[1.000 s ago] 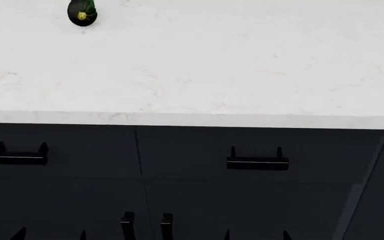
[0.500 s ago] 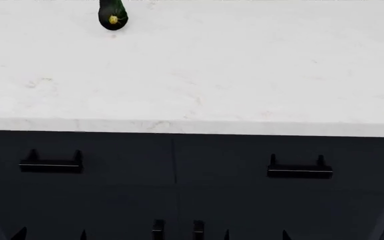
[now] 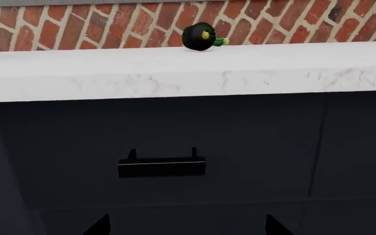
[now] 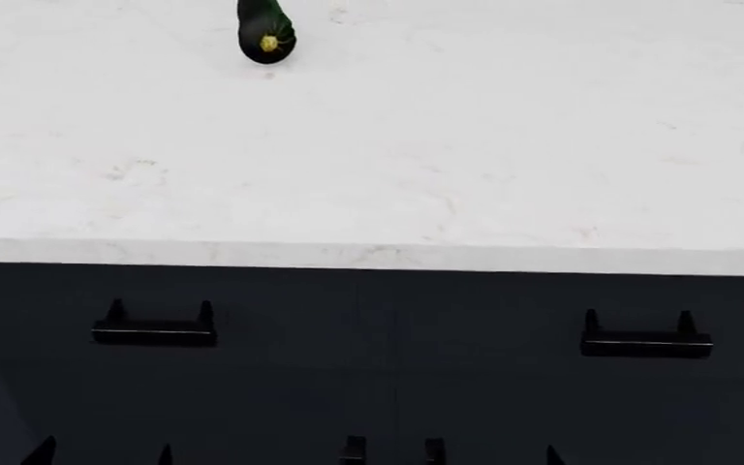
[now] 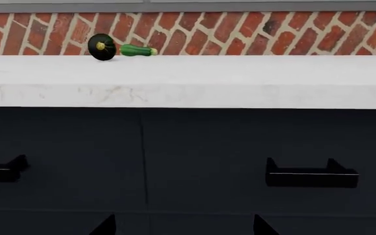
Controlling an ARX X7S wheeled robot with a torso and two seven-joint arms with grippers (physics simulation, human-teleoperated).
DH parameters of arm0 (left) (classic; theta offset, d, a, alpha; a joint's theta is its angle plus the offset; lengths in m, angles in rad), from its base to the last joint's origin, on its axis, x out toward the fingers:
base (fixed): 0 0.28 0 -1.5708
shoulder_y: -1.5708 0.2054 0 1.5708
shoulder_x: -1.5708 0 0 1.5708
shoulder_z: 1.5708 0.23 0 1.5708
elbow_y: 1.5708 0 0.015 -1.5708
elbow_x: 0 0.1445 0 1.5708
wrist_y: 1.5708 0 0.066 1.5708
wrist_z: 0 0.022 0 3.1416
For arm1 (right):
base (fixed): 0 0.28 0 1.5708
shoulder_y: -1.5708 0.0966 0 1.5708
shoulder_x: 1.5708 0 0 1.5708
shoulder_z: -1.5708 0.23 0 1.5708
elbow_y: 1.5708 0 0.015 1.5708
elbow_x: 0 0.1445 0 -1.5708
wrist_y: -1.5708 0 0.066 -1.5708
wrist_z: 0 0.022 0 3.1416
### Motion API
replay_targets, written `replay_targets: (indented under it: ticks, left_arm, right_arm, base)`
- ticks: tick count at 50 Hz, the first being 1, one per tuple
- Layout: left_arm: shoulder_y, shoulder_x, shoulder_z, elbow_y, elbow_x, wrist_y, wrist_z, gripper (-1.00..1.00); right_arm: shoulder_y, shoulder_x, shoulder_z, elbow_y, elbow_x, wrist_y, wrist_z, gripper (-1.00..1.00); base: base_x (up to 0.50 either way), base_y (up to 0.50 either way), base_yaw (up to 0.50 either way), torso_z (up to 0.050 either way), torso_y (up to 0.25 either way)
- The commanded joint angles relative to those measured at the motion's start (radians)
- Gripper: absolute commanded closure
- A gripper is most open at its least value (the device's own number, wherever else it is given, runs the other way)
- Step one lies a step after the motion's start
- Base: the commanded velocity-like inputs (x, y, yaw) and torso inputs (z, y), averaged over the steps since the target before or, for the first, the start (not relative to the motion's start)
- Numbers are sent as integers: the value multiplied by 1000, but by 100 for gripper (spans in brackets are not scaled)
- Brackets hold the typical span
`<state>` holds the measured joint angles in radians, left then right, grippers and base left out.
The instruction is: Open the left drawer.
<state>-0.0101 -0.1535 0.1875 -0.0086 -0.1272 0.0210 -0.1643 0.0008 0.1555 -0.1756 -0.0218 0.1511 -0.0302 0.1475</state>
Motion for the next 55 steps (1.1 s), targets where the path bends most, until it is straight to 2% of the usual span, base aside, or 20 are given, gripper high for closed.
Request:
replay_targets:
  ticks: [1,18,55]
  left_arm:
    - [1,-7,9,0,-9,8,-2,-100]
    - [7,-24,36,3,7,43,-1,-100]
    - [0,-40,62,2,-11,28,-12,-100]
  right_arm:
    - [1,6,-6,0,11,-2,6,-100]
    - [3,12,-12,0,24,-10,17,-100]
    - [5,31,-36,-3,47,-20,25,-100]
  base:
    - [0,8,0,0,0]
    - [0,0,0,0,0]
    - [-1,0,0,0,-245]
